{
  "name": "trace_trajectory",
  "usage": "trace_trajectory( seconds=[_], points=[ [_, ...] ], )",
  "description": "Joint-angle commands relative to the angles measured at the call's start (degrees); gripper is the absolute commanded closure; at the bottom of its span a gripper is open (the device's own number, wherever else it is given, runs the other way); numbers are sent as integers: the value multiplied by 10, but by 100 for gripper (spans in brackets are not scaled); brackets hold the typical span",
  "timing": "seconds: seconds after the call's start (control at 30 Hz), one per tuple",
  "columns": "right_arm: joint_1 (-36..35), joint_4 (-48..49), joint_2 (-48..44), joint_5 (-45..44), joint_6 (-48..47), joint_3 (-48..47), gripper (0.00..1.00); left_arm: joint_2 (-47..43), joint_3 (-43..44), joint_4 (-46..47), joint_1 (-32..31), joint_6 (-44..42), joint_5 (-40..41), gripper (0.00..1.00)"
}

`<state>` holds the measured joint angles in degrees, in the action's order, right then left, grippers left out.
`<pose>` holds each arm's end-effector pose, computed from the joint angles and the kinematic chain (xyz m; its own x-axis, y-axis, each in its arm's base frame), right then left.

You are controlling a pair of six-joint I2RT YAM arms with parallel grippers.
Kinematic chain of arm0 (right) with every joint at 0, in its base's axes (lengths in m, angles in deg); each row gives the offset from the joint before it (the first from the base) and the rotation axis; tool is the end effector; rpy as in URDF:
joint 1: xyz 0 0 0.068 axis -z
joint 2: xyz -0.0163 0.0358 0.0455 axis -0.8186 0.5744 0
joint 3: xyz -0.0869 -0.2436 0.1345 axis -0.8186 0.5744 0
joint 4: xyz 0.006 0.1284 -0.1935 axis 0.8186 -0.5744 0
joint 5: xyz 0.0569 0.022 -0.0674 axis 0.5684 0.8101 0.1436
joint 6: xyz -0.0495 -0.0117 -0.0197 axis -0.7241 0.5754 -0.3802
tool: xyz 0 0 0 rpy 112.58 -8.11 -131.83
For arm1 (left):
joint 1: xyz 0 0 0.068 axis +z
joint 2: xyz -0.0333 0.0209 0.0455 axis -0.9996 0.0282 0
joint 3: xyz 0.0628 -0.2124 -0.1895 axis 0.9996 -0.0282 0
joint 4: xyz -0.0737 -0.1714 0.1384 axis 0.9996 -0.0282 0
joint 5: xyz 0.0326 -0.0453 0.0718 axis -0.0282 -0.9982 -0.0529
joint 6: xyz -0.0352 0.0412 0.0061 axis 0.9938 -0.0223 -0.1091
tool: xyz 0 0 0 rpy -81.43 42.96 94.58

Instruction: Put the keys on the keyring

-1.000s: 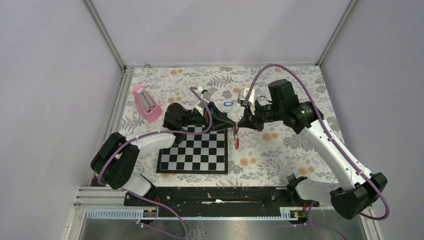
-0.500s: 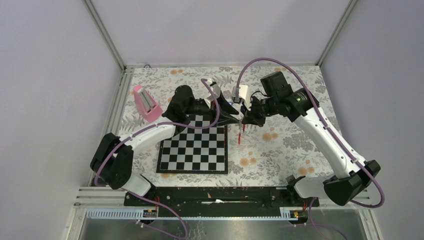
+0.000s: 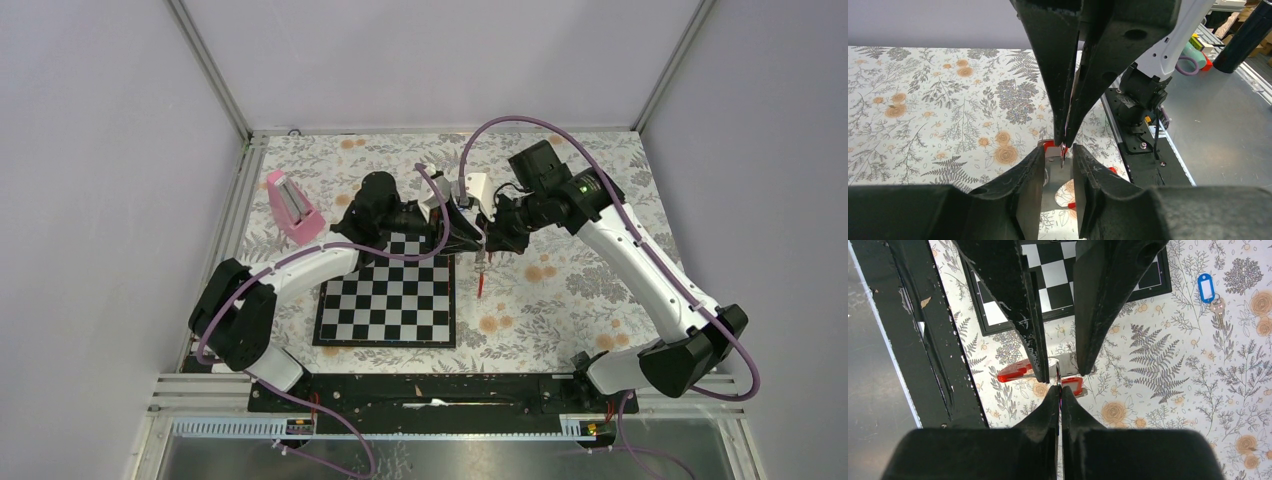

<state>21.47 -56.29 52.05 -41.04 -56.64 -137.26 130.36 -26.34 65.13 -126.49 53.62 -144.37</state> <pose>0.1905 0.1455 0.3998 -0.0657 -0.7185 -0.6924 -0.9762 0.1899 -0.1044 0.2305 -0.2212 0.3405 -0.1055 0.0036 -0.9944 0.9827 -0.1526 -0.1048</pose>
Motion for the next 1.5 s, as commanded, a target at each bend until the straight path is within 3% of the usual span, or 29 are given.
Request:
trace_trajectory(
  seconds=[0.0, 0.33, 0.8, 0.97, 1.2, 1.47],
  points=[
    [-6, -9, -2, -3, 1, -32, 100, 2, 23, 15, -5, -11, -20, 70],
    [-6, 5, -9, 4, 6, -23, 100, -3, 10, 13, -7, -20, -24, 72],
    [-6, 11, -14, 3, 10, -20, 100, -2, 8, 10, -10, -19, -26, 100],
    [-6, 26, -21, -3, 16, -9, 100, -8, 5, 9, -10, -17, -27, 100],
    [-6, 69, -66, -10, 29, 52, 74, -27, -30, 101, -7, 66, -23, 100],
    [6, 101, -121, 10, 24, 102, 64, -33, -65, 221, -6, 168, -19, 100]
  ],
)
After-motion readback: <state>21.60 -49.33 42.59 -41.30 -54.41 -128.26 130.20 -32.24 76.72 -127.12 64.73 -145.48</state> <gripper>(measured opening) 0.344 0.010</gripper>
